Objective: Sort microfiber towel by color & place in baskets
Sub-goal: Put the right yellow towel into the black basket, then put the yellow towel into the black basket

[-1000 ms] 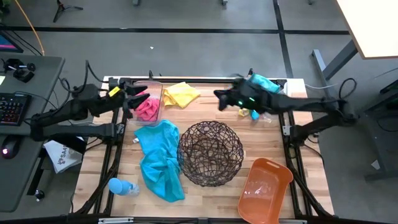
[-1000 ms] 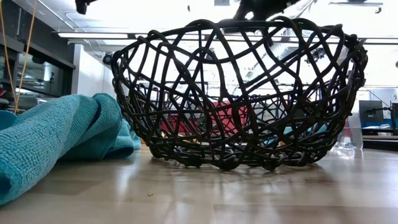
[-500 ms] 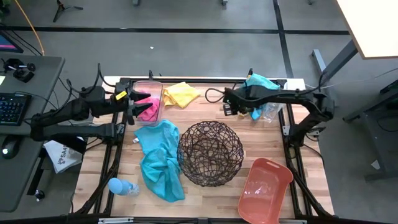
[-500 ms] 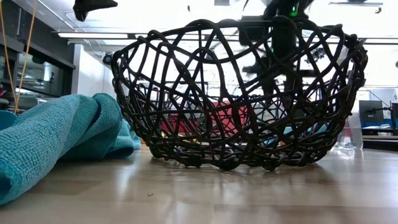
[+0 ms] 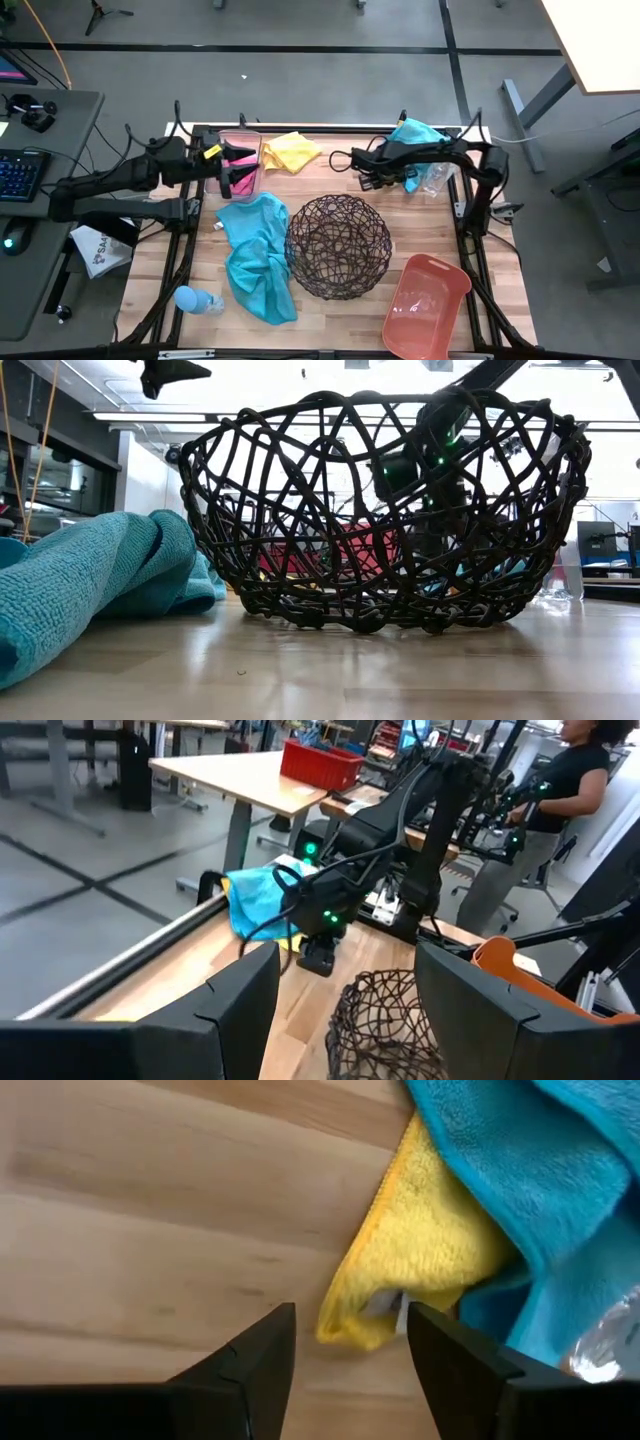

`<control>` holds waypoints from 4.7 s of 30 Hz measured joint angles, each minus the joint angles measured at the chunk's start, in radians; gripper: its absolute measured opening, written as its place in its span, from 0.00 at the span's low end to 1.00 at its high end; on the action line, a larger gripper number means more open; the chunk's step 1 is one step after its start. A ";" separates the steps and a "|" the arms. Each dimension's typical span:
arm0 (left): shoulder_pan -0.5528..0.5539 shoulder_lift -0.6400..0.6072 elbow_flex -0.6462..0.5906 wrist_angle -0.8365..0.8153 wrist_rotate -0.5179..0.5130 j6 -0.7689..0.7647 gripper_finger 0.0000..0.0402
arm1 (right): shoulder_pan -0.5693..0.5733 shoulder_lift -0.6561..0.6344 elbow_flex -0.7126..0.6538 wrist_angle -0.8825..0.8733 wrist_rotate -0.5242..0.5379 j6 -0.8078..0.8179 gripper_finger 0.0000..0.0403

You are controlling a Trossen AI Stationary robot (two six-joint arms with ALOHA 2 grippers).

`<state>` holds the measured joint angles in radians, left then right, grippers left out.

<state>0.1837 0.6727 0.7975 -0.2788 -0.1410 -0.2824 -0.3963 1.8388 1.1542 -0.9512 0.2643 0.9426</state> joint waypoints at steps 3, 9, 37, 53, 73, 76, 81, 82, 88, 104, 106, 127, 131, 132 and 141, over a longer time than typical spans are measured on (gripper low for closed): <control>0.000 0.021 0.000 -0.001 0.000 -0.030 0.56 | -0.005 0.031 0.000 0.000 0.006 -0.031 0.45; 0.000 0.053 0.000 0.017 -0.003 -0.049 0.56 | -0.003 0.054 0.000 0.029 0.031 -0.102 0.37; 0.000 -0.009 0.001 0.404 -0.108 0.099 0.56 | 0.126 -0.610 0.322 0.102 0.041 -0.354 0.00; 0.000 -0.004 0.001 0.404 -0.256 0.130 0.56 | 0.275 -0.627 0.474 0.549 -0.380 -0.521 0.00; 0.000 0.054 0.001 0.404 -0.256 0.156 0.56 | 0.498 -0.493 0.476 0.569 -0.444 -0.540 0.00; 0.000 0.055 0.001 0.404 -0.256 0.156 0.56 | 0.517 -0.485 0.476 0.513 -0.441 -0.514 0.00; 0.000 0.054 0.001 0.404 -0.256 0.155 0.56 | 0.570 -0.461 0.464 0.291 -0.402 -0.432 0.00; 0.000 0.054 0.001 0.404 -0.256 0.155 0.56 | 0.577 -0.456 0.453 0.278 -0.391 -0.425 0.00; 0.000 0.054 0.001 0.404 -0.256 0.156 0.56 | 0.594 -0.442 0.290 0.280 -0.499 -0.326 0.00; 0.000 0.054 0.001 0.411 -0.265 0.136 0.56 | 0.533 -0.419 0.159 0.334 -0.514 -0.332 0.17; 0.000 0.054 0.001 0.411 -0.263 0.130 0.56 | 0.540 -0.419 0.159 0.335 -0.515 -0.339 0.28; -0.002 0.049 0.000 0.652 -0.114 -0.057 0.56 | 0.310 -0.214 0.396 0.390 -0.235 -0.630 0.76; -0.002 0.041 0.000 0.768 -0.037 -0.057 0.56 | 0.226 -0.048 0.523 0.405 -0.238 -0.612 0.74; -0.002 0.035 0.000 0.780 -0.024 -0.057 0.56 | 0.208 -0.004 0.559 0.403 -0.239 -0.607 0.74; -0.001 0.011 0.000 0.776 -0.018 -0.056 0.56 | 0.079 0.338 0.892 0.377 -0.202 -0.596 0.71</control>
<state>0.1829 0.6841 0.7979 0.4972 -0.1585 -0.3388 -0.3170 2.1768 2.0460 -0.5742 0.0625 0.3469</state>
